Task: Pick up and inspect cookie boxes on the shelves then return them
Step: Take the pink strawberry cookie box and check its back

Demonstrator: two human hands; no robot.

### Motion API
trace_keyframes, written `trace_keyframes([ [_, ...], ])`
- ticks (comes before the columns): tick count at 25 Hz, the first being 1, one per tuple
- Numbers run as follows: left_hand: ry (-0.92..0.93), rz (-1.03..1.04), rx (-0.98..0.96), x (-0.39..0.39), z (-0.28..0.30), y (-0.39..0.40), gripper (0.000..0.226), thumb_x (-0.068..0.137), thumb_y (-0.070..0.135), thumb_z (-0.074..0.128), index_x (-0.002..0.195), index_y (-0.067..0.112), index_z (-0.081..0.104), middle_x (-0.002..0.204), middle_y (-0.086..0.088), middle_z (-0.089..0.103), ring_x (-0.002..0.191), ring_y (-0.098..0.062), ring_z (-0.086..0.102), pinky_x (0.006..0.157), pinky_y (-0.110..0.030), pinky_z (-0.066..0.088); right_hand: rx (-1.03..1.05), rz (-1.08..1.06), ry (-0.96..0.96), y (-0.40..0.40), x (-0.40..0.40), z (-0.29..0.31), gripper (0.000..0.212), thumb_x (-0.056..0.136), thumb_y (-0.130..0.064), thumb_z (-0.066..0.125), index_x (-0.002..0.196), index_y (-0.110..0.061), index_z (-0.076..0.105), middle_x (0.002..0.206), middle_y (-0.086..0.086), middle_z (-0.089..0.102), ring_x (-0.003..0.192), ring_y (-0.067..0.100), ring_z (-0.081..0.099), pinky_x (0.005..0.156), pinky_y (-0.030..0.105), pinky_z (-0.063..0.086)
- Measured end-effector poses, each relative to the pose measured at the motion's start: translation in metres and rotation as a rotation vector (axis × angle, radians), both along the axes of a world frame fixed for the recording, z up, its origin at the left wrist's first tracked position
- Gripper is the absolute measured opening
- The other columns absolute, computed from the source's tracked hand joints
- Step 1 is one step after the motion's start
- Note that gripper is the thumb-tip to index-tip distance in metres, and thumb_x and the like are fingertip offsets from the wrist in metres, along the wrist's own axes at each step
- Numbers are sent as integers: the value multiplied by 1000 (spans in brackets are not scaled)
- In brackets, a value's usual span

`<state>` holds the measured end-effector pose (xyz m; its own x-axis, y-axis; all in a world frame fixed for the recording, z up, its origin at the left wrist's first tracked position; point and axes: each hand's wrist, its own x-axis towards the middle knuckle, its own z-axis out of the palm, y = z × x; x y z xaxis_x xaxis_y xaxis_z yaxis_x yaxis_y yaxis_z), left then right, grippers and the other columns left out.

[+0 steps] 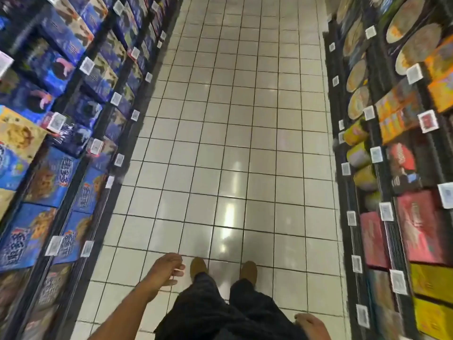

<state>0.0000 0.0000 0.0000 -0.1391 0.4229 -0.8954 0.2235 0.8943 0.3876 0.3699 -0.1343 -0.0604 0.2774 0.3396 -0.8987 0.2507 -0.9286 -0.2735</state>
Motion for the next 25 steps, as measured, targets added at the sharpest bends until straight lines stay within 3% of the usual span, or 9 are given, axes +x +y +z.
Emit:
trace_keyframes([
  [2,1,62,33,6,-1,14,17,102,17,49,113,9,60,107,-18,69,93,-29,64,77,-33,49,19,-31,37,49,6,4,17,99,-9,58,103,3,69,92,15,72,83,27,62,68,31,45],
  [3,-4,86,50,8,0,23,17,102,17,48,112,9,60,107,-18,69,94,-29,64,79,-34,49,60,-36,85,85,7,11,17,100,-12,56,105,-1,67,92,13,71,81,25,61,66,30,44],
  [7,13,124,67,6,0,59,18,102,19,49,111,10,61,107,-17,70,99,-31,66,88,-41,51,371,74,216,258,-6,55,11,101,-17,54,103,-15,65,103,9,71,87,18,64,70,28,48],
  [13,42,297,56,-35,-32,162,18,100,17,53,110,7,64,103,-18,72,92,-32,68,75,-35,52,615,73,358,488,-41,100,14,100,-26,58,106,-18,68,100,2,74,88,14,70,72,27,57],
  [17,69,188,17,-28,-36,282,11,94,12,57,96,6,66,86,-11,71,78,-25,64,67,-29,46,540,60,315,568,-34,77,14,101,-23,57,106,-16,69,98,3,76,90,17,71,71,28,56],
  [20,25,45,58,10,-24,407,14,96,5,52,88,8,63,89,-15,65,72,-22,57,61,-25,40,409,-5,238,603,-8,47,15,101,-16,55,108,-11,67,104,12,74,90,22,68,73,31,53],
  [25,-176,-149,238,97,24,634,14,102,11,47,104,7,60,97,-11,65,81,-21,61,66,-26,46,167,-206,53,633,48,20,19,102,-13,50,110,-7,66,104,15,73,87,24,65,71,31,49],
])
